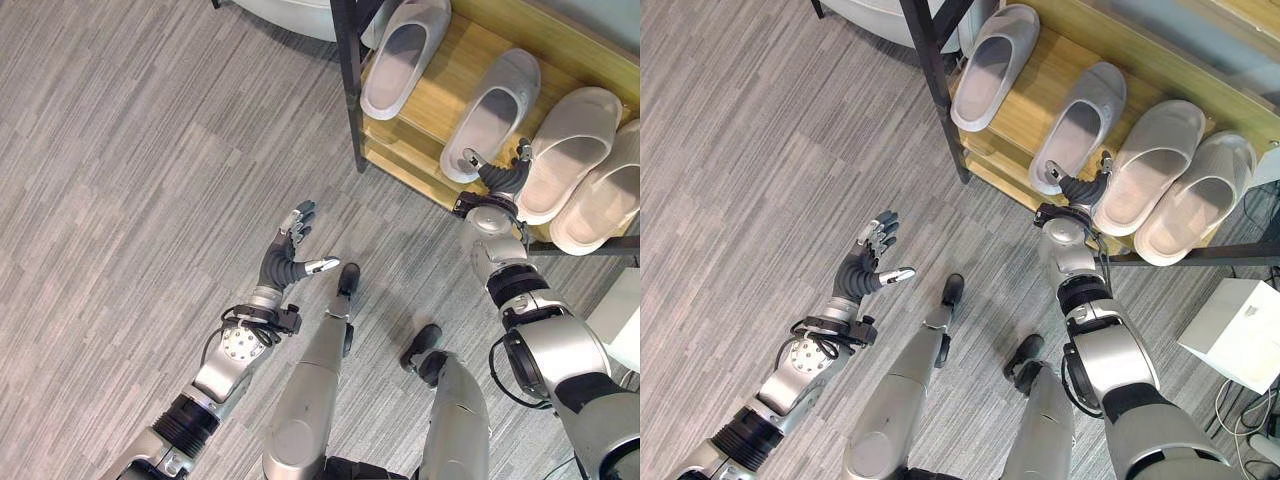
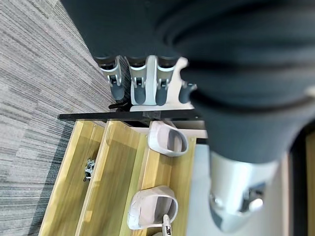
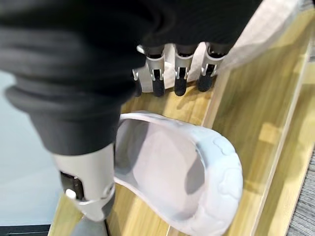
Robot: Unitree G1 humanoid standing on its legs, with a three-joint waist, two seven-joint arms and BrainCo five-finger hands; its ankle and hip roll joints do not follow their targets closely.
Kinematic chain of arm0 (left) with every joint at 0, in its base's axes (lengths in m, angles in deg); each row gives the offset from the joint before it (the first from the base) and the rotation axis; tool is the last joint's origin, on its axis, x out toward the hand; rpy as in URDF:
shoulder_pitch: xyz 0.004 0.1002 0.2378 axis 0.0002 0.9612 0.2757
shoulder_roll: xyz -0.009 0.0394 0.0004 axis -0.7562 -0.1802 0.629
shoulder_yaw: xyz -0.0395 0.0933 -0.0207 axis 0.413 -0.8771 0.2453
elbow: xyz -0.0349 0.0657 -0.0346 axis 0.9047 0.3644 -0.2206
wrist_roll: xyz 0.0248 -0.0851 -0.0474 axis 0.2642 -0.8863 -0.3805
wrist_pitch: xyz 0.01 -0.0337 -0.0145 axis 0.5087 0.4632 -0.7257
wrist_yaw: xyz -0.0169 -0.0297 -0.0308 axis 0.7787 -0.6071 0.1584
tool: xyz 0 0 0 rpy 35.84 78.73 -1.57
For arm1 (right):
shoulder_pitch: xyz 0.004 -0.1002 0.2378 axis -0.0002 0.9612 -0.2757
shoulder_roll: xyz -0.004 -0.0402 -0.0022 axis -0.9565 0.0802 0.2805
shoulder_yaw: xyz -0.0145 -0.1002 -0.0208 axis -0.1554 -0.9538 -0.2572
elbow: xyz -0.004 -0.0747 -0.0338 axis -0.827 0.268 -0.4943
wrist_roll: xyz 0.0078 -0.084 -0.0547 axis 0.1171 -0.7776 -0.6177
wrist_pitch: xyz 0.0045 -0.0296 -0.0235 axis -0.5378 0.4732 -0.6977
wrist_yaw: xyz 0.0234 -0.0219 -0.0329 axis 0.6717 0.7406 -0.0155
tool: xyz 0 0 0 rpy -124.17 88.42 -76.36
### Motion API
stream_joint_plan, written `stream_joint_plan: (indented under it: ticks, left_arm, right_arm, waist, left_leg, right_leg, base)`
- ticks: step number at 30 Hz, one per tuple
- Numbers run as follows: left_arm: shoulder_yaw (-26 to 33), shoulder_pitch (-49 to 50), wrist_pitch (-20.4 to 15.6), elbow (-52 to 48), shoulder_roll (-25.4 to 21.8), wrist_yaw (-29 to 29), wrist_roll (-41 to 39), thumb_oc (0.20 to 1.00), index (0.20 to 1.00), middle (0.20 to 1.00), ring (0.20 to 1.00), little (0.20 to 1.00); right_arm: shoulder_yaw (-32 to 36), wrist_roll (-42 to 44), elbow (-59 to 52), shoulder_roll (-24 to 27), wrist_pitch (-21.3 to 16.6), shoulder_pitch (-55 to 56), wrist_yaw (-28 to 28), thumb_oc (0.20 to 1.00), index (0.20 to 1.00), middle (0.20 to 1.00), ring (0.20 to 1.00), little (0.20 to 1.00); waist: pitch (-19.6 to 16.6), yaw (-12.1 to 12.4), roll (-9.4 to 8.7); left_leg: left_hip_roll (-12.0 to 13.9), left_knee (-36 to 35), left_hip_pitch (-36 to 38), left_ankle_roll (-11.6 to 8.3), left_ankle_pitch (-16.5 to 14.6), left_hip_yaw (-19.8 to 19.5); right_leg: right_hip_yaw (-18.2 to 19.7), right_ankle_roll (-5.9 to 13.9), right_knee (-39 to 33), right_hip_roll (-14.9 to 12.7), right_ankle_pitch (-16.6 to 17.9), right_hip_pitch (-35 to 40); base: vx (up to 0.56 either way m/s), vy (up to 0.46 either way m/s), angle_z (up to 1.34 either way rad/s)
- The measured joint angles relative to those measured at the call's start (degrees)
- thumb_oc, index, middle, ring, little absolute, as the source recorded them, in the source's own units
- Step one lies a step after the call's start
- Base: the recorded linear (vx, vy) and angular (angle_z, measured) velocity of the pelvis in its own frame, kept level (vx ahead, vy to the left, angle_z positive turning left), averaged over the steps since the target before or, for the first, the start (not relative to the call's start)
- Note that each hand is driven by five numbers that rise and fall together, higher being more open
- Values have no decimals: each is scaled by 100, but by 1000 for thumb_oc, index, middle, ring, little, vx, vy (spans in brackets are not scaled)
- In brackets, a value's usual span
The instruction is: Arrange the slippers neatly on the shoe rack.
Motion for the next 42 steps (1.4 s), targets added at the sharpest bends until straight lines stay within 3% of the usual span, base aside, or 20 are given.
stream_joint_plan:
  ticks: [5, 10, 17, 34, 36, 42]
  left_arm:
    - [8, -18, -1, 12, -1, -2, -1, 1000, 1000, 1000, 1000, 1000]
    - [23, -18, 0, 12, -1, -141, -7, 1000, 1000, 1000, 1000, 1000]
    - [15, -52, 5, 9, -13, -349, -8, 1000, 1000, 1000, 1000, 1000]
    - [-7, 202, 35, 8, -107, -396, -6, 1000, 1000, 1000, 1000, 1000]
    - [-10, 219, 39, 10, -117, -430, -5, 1000, 1000, 1000, 1000, 1000]
    - [-97, 231, 42, 79, -122, -314, -5, 1000, 1000, 1000, 1000, 1000]
  right_arm:
    - [95, 383, -28, 50, -212, 0, 143, 1000, 1000, 1000, 1000, 1000]
    - [429, 1780, -153, 262, -770, -16, 765, 1000, 1000, 1000, 1000, 1000]
    - [268, 2940, -338, 345, -887, -130, 1585, 1000, 1000, 1000, 1000, 1000]
    - [208, 3234, 393, 563, -861, -573, 1856, 1000, 1000, 1000, 1000, 1000]
    - [178, 3056, 629, 655, -727, -570, 1844, 1000, 1000, 1000, 1000, 1000]
    - [408, 2144, 1137, 674, -590, -612, 1070, 1000, 1000, 1000, 1000, 1000]
  waist:
    - [-1, 10, 1]
    - [-26, 26, -2]
    - [-29, 182, 0]
    - [-42, 376, -1]
    - [-42, 374, -1]
    - [-58, 295, -3]
  left_leg:
    - [-1, 10, -64, -7, 3, -20]
    - [-23, 54, -256, -11, -1, -36]
    - [-63, 191, -278, -17, -31, -108]
    - [-179, 269, -256, 3, -72, -369]
    - [-178, 309, -190, -26, -54, -372]
    - [-173, 221, -135, -7, -107, -375]
  right_leg:
    - [-67, 70, -23, -4, 25, -10]
    - [-72, 49, 63, -39, -8, -202]
    - [-77, 57, 239, -75, -94, -189]
    - [-328, 28, 367, -161, -226, 7]
    - [-356, 37, 358, -161, -227, 110]
    - [-355, -13, 306, -154, -257, 137]
  base:
    - [18, 2, 5]
    - [6, -4, 1]
    - [27, -19, 5]
    - [6, -20, 8]
    - [0, 0, 0]
    - [0, 0, 0]
